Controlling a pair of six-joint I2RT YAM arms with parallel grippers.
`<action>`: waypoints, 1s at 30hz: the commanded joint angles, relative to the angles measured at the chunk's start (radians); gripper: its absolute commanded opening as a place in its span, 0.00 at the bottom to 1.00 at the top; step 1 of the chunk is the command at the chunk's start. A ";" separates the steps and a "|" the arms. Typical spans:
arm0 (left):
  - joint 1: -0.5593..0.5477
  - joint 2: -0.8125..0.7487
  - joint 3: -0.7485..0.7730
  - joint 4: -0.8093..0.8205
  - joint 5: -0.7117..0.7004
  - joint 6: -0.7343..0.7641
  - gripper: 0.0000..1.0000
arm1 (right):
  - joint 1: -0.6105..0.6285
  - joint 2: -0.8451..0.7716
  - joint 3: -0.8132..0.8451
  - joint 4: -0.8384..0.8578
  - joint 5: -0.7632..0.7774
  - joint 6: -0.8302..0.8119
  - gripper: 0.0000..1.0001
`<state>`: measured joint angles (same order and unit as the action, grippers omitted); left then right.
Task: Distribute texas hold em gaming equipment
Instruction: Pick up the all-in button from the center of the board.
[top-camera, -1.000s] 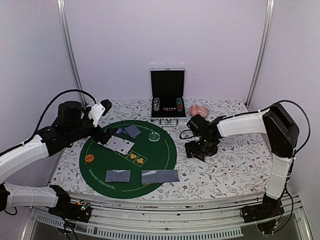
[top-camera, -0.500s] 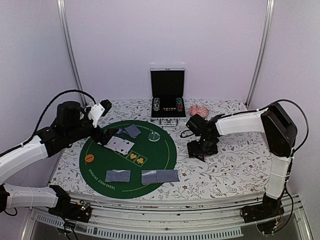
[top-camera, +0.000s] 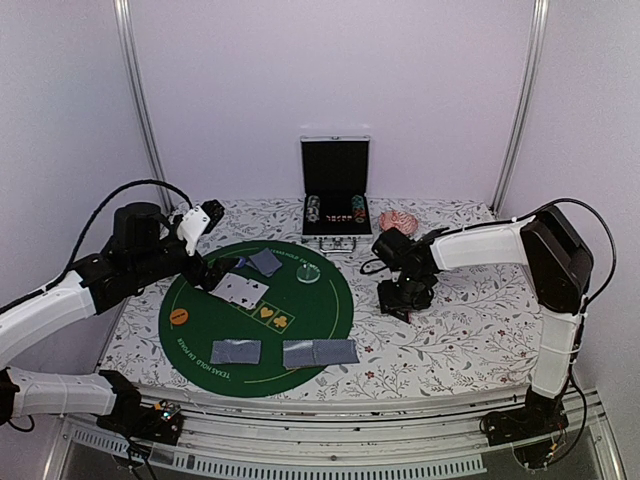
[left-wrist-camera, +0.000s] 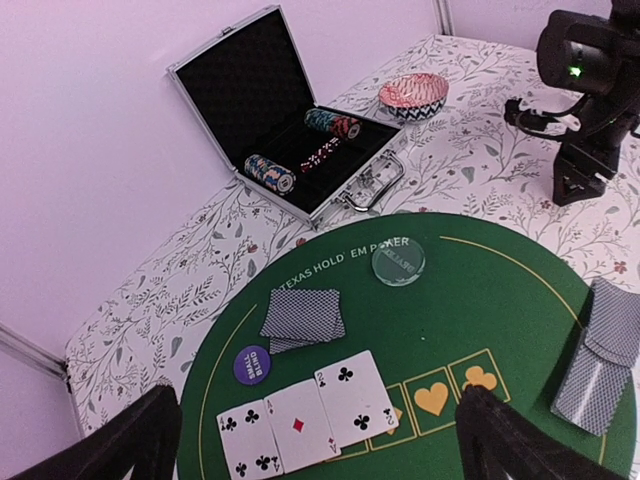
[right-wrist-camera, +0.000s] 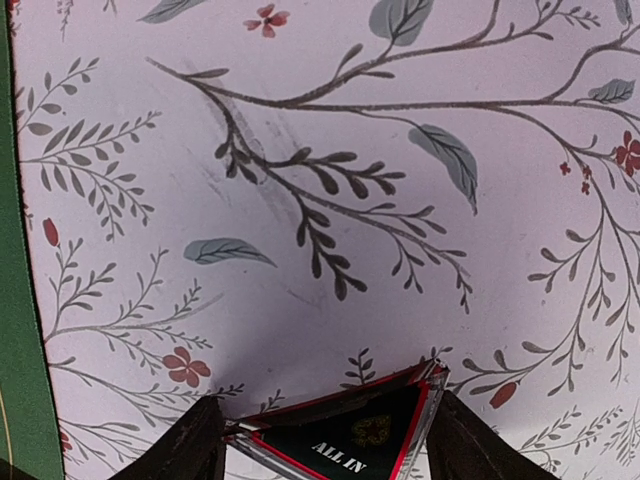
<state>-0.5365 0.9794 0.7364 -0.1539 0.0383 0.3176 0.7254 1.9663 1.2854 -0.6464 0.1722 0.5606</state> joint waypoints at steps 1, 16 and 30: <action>0.000 -0.010 -0.018 0.020 0.020 0.000 0.98 | -0.003 0.013 -0.047 -0.006 -0.040 -0.008 0.65; 0.001 -0.010 -0.011 0.018 0.071 -0.017 0.98 | 0.044 -0.108 -0.016 0.080 -0.066 -0.132 0.51; -0.002 0.075 -0.040 0.224 0.479 -0.563 0.65 | 0.361 -0.233 0.019 0.446 0.147 -0.557 0.46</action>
<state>-0.5365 1.0328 0.7441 -0.0948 0.3264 0.0334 1.0149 1.8099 1.2995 -0.4133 0.2497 0.1909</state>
